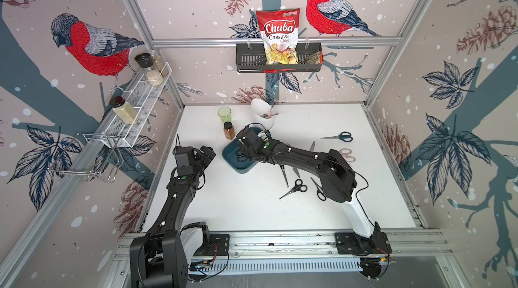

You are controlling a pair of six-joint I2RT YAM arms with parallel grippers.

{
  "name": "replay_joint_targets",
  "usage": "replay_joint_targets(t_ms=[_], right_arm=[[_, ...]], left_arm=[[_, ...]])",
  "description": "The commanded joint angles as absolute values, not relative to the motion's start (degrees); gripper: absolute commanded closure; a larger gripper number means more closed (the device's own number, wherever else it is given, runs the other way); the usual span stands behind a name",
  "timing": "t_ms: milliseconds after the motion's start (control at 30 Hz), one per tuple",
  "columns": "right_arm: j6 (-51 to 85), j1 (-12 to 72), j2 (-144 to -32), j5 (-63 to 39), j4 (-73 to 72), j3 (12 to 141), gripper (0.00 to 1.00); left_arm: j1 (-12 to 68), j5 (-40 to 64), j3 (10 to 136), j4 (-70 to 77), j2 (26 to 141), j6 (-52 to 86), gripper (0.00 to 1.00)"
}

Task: Put the scissors into the storage box
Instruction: Place the scissors in the storage box, then adjust the storage box at the center of the board.

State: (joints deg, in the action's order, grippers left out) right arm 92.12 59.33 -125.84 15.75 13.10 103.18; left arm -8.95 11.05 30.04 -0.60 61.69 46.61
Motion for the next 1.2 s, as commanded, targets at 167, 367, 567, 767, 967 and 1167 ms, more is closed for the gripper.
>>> replay_joint_targets(t_ms=[167,367,567,767,967,1167], right_arm=[[70.4,55.3,-110.4,17.0,0.9,84.3,0.54],[52.2,49.6,-94.5,14.5,0.2,67.0,0.54],[40.6,44.5,-78.7,10.7,0.0,50.8,0.35],[34.5,38.0,-67.7,5.8,2.4,41.5,0.34],[33.5,34.5,-65.7,-1.3,-0.3,37.3,0.37],[32.9,34.5,-69.0,-2.5,-0.5,38.1,0.38]], left_arm=[[-9.1,23.7,40.2,1.6,71.9,34.6,0.03],[-9.1,28.3,45.3,-0.3,77.6,27.0,0.03],[-6.4,26.8,49.3,-5.7,80.3,15.7,0.04],[-0.2,25.8,49.8,-7.4,83.4,11.3,0.11],[4.6,14.5,52.0,-12.1,88.5,8.8,0.14],[6.0,13.2,52.1,-12.5,89.2,10.1,0.23]])
